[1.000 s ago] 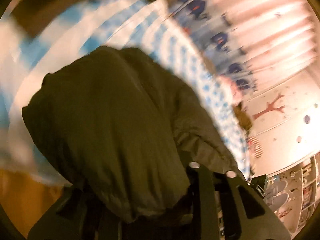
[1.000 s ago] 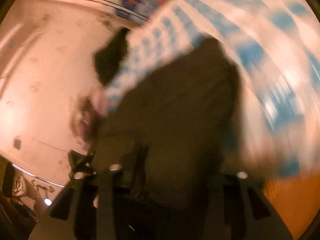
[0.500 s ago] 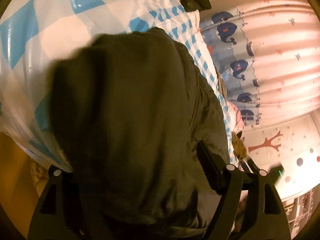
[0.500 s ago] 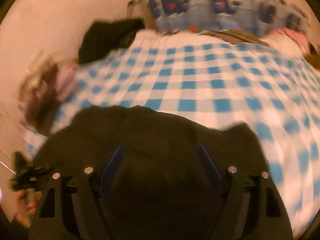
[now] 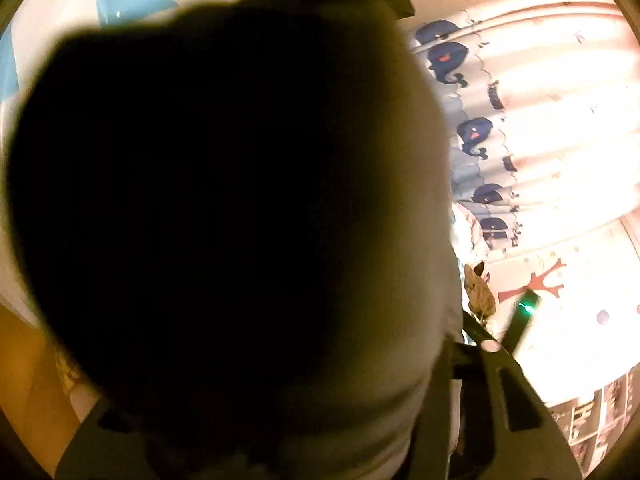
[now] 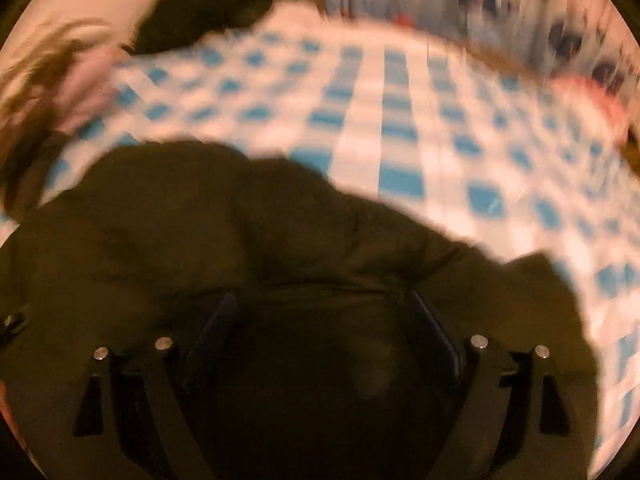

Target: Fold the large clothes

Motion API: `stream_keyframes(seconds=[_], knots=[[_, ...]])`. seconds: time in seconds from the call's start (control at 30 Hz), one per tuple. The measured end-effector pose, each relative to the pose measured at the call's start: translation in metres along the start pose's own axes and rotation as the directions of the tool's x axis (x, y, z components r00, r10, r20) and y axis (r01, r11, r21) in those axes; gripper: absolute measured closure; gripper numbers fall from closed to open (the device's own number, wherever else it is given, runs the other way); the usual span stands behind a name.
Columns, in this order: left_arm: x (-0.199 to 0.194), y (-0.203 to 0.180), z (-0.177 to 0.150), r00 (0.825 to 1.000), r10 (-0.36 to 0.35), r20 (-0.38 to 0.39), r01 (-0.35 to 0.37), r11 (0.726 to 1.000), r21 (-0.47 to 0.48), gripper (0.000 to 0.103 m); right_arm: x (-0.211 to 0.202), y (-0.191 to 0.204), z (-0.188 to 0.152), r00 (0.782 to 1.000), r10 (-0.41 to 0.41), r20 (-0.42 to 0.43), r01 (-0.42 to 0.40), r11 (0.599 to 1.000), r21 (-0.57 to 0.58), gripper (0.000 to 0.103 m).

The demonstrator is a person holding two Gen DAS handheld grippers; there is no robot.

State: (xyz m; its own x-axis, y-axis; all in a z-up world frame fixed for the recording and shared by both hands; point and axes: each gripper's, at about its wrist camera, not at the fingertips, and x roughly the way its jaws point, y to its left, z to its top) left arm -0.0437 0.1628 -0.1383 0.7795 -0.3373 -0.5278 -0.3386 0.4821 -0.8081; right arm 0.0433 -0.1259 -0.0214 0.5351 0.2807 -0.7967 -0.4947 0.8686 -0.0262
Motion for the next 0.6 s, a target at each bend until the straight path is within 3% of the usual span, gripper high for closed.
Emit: stream_keyframes(seconds=[0.03,0.1,0.27,0.33,0.43,0.6], knots=[[0.000,-0.001,-0.001,1.000,0.000,0.001,0.000,1.000,0.005,0.068,-0.005,0.006,-0.005,1.000,-0.021,0.011,0.021,0.999,-0.028,0.011],[-0.001,-0.004,-0.004,1.000,-0.014,0.016,0.014,1.000,0.015,0.071,0.015,0.019,-0.017,0.997,-0.048,-0.061,0.042,0.995,-0.089,0.009],[-0.016,-0.035,-0.012,0.997,-0.031,0.076,0.022,0.993,0.117,0.079,0.039,0.016,-0.019,0.991,-0.033,-0.131,0.024,0.997,-0.072,0.007],[-0.022,-0.044,-0.012,0.996,-0.027,0.083,0.013,0.987,0.159,0.080,0.020,0.019,-0.020,0.993,-0.019,-0.118,0.012,0.998,-0.057,0.007],[-0.029,-0.049,-0.013,0.996,-0.014,0.093,-0.006,0.977,0.212,0.080,-0.022,0.038,-0.034,0.999,-0.049,-0.022,0.046,0.995,-0.090,0.007],[-0.033,-0.070,-0.019,0.994,-0.039,0.104,0.010,0.963,0.269,0.080,0.003,0.054,-0.063,0.990,-0.105,-0.094,0.089,0.984,-0.154,0.006]])
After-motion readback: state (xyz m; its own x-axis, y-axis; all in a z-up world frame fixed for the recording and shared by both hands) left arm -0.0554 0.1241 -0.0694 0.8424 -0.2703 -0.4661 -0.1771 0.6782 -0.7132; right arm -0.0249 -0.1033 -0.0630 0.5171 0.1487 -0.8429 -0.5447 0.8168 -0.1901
